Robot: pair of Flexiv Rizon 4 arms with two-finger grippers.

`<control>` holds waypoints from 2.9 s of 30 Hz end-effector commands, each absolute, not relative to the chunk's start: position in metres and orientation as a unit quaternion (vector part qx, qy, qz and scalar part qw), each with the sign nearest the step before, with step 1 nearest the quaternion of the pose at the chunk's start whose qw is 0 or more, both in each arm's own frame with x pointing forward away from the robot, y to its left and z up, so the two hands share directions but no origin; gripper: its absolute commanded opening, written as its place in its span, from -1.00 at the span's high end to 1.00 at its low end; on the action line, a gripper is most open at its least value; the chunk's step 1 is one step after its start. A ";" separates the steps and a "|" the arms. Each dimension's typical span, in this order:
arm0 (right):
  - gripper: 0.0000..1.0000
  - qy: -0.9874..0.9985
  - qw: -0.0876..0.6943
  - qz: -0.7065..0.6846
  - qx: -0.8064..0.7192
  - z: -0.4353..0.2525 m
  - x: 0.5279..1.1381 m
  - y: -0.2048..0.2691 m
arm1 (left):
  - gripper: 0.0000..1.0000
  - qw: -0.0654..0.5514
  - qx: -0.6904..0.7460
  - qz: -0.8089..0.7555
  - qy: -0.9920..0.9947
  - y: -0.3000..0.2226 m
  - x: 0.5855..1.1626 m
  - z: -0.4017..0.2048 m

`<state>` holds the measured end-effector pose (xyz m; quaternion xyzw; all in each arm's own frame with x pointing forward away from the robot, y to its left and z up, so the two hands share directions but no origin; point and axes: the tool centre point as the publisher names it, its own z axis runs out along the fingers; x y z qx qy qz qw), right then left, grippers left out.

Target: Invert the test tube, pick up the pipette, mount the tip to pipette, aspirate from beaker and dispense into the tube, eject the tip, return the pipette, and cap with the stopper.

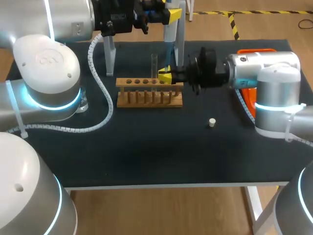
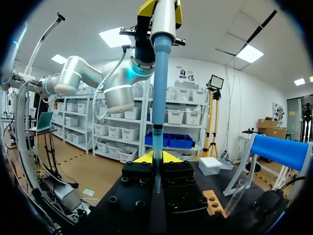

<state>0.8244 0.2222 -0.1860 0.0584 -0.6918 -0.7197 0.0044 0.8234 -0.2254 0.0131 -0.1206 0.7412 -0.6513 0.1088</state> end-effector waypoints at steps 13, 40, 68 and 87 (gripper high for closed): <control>-0.21 -0.692 0.002 -0.720 0.062 -0.171 0.820 0.222 | 1.00 0.107 -0.121 -0.649 0.743 -0.225 0.823 0.008; -1.00 -0.737 -0.005 -0.673 0.059 -0.234 0.755 0.118 | 1.00 0.107 -0.121 -0.649 0.743 -0.225 0.823 0.008; -1.00 -0.760 -0.018 -0.648 0.059 -0.239 0.737 0.098 | 1.00 0.107 -0.121 -0.649 0.743 -0.225 0.823 0.008; -1.00 -0.760 -0.018 -0.648 0.059 -0.239 0.737 0.098 | 1.00 0.187 -0.189 -0.634 0.726 -0.106 0.868 -0.016</control>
